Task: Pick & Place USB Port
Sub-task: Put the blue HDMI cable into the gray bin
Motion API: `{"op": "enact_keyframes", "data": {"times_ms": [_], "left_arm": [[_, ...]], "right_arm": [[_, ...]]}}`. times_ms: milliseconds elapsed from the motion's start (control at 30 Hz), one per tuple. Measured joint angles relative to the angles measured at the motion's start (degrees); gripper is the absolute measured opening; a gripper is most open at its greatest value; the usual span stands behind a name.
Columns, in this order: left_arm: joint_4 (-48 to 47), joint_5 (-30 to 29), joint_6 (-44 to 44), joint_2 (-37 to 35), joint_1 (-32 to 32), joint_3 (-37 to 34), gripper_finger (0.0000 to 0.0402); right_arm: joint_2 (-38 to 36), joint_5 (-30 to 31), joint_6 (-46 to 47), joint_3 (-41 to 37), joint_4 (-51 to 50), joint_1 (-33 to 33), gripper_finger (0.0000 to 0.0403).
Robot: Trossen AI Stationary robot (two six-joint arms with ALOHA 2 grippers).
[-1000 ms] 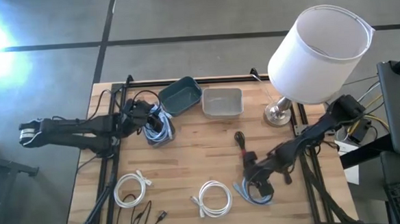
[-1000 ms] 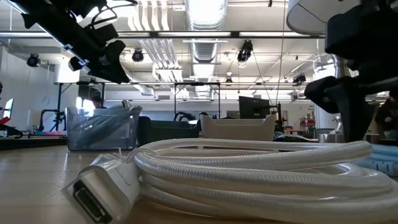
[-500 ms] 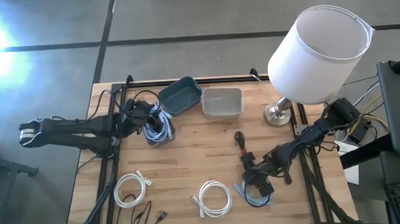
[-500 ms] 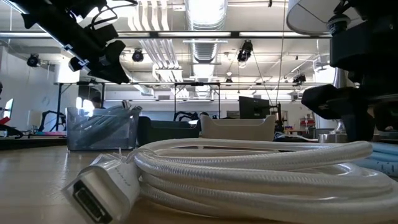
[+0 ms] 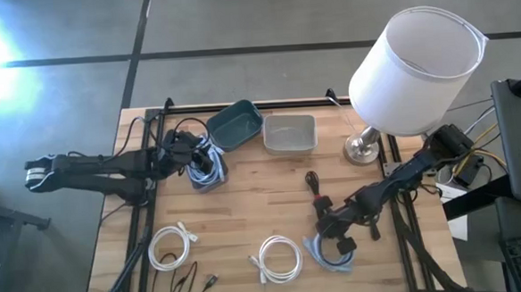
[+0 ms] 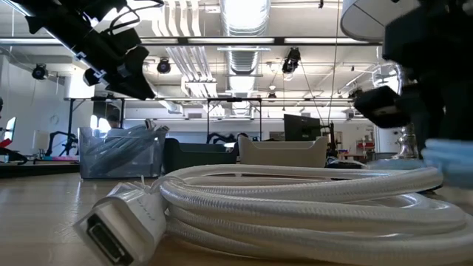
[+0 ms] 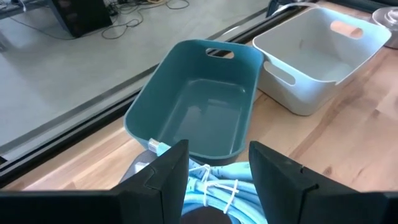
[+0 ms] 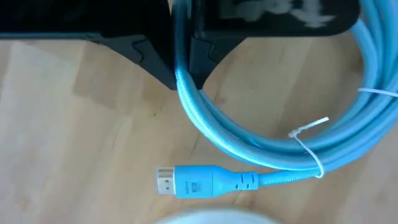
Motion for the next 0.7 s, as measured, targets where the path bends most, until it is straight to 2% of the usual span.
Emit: {"op": "enact_keyframes", "data": {"times_ms": [133,300,433,567,633,700], "left_arm": [[1.13,0.16,-0.45,0.0,0.0,-0.02,0.0172],[4.57,2.28,-1.34,-0.01,0.01,-0.02,0.0172],[8.87,8.56,-1.42,0.0,0.02,-0.02,0.0172],[14.76,16.03,-1.46,0.92,0.0,-0.02,0.0172],[18.13,19.41,-1.44,2.02,-0.02,-0.02,0.0172],[21.61,22.23,-1.44,3.62,-0.1,-0.02,0.0172]], "right_arm": [[-3.91,2.92,-0.47,0.02,0.16,-0.32,0.0021],[-9.69,14.47,-4.49,0.02,0.39,-0.76,0.0021],[-13.22,30.42,-9.15,0.04,1.55,-1.42,0.0021],[-14.49,45.7,-13.11,0.04,7.34,-3.32,0.0021],[-14.41,48.83,-15.26,0.07,12.13,-4.85,0.0021],[-13.95,49.18,-16.85,0.07,17.23,-6.67,0.0021]]}}
